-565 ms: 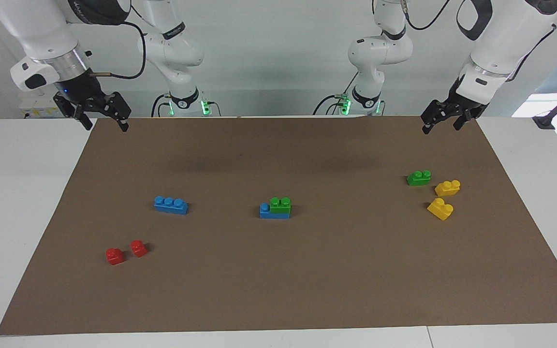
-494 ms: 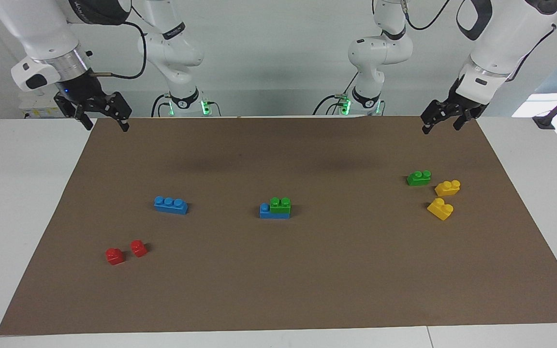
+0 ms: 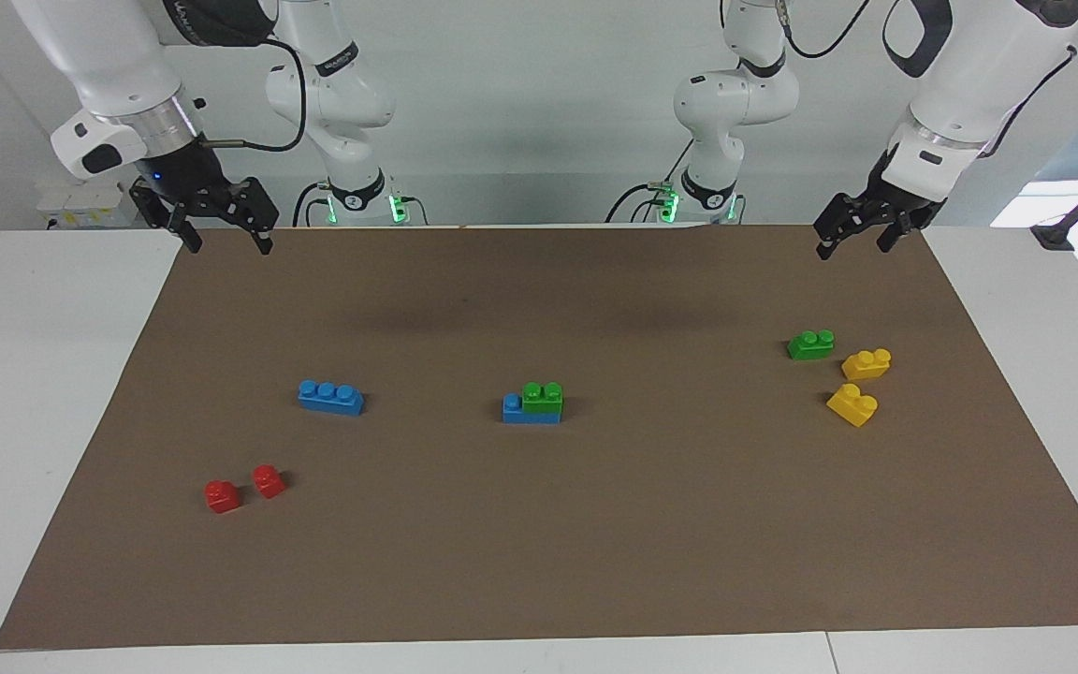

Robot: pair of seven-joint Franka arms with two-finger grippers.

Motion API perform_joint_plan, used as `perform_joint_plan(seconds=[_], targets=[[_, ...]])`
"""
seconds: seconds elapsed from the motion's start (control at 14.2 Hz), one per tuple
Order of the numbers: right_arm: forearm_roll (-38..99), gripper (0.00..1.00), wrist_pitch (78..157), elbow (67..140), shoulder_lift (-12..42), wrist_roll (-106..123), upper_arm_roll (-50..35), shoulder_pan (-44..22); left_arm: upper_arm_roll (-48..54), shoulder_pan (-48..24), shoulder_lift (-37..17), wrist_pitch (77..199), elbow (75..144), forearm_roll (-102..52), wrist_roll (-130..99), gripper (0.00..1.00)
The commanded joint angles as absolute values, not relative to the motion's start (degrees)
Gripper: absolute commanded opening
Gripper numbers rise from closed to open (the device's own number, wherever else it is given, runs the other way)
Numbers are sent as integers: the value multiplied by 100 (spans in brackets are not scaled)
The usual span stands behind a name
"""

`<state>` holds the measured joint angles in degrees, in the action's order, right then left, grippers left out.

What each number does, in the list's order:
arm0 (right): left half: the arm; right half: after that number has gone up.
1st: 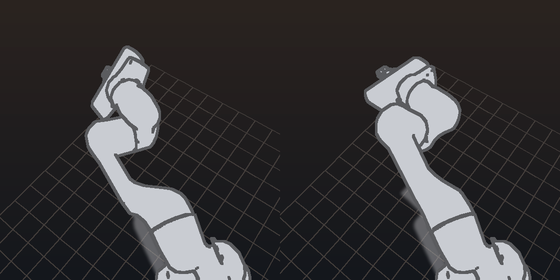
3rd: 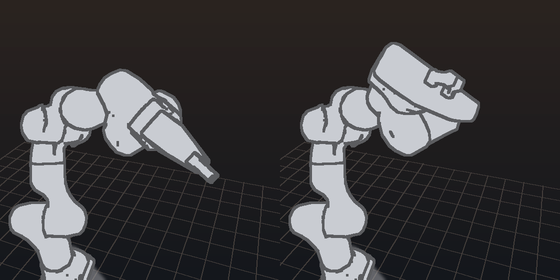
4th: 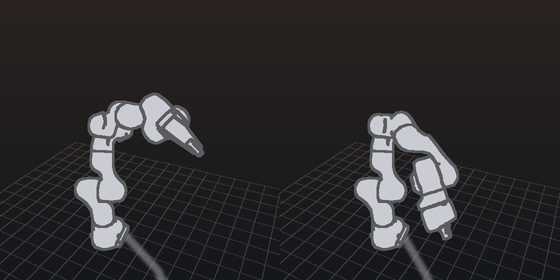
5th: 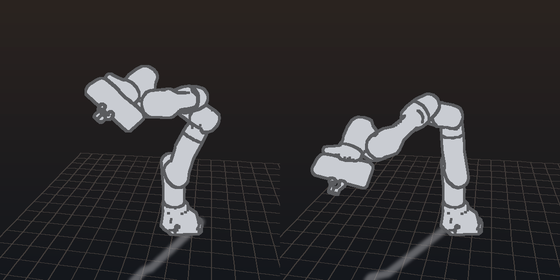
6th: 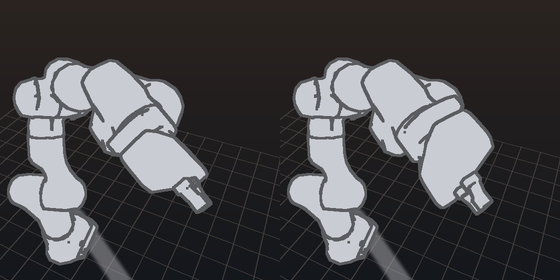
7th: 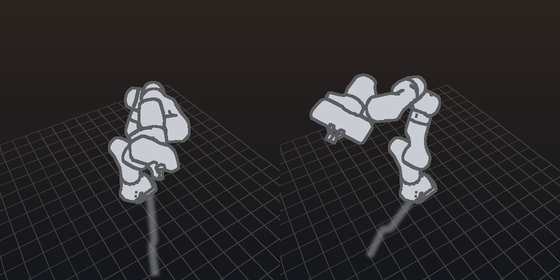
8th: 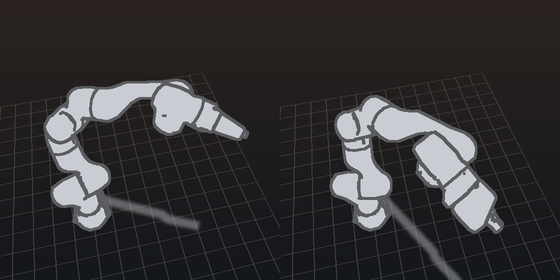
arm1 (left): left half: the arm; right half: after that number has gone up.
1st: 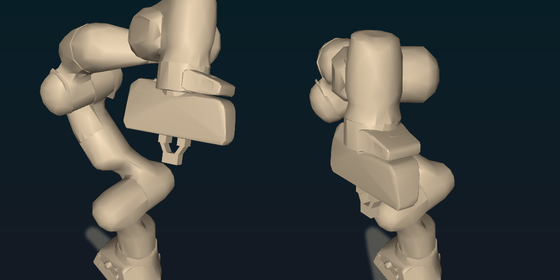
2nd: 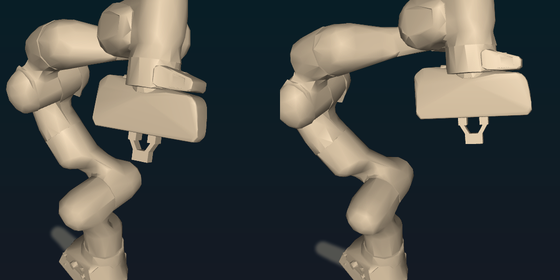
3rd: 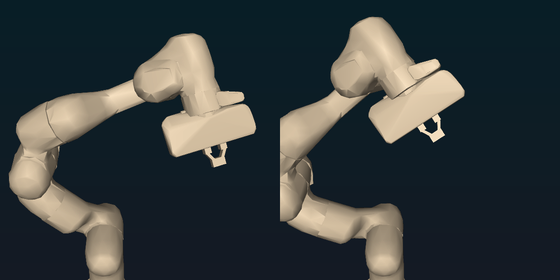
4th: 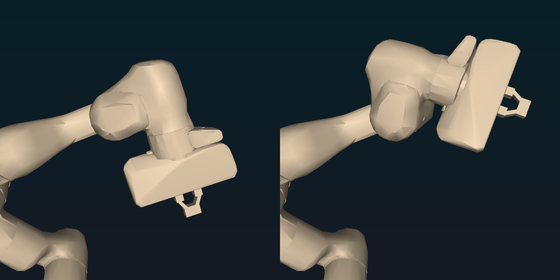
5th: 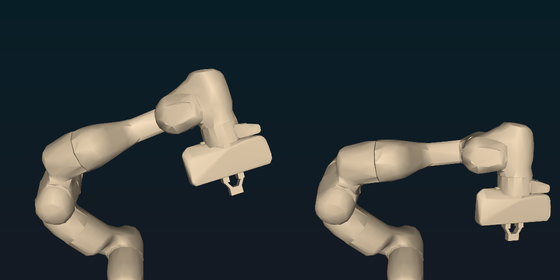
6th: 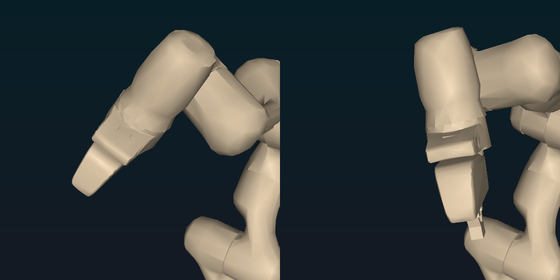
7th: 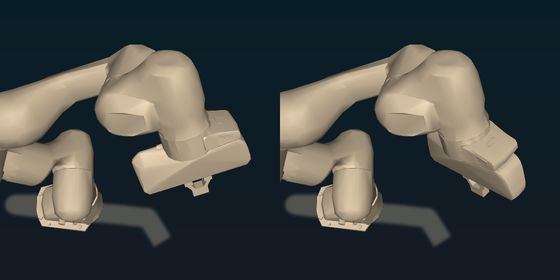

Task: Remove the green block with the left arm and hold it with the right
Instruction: 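Move both grippers toward the green-and-blue block stack between them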

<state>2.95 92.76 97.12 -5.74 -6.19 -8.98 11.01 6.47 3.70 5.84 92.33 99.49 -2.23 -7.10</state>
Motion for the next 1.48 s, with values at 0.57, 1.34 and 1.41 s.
perform_joint_plan(seconds=[0.57,1.34,1.41], targets=[[901,100,10019,9844,209,-5804,-976,88,694,-930,528,10432,10257,-492,-6030,100],[2724,99,11891,9879,1695,-8815,-976,-501,694,-2469,-974,10898,9573,-237,-10826,100],[2786,99,11970,9879,1792,-8833,-976,-571,694,-2478,-1010,10933,9536,-263,-10941,100]])
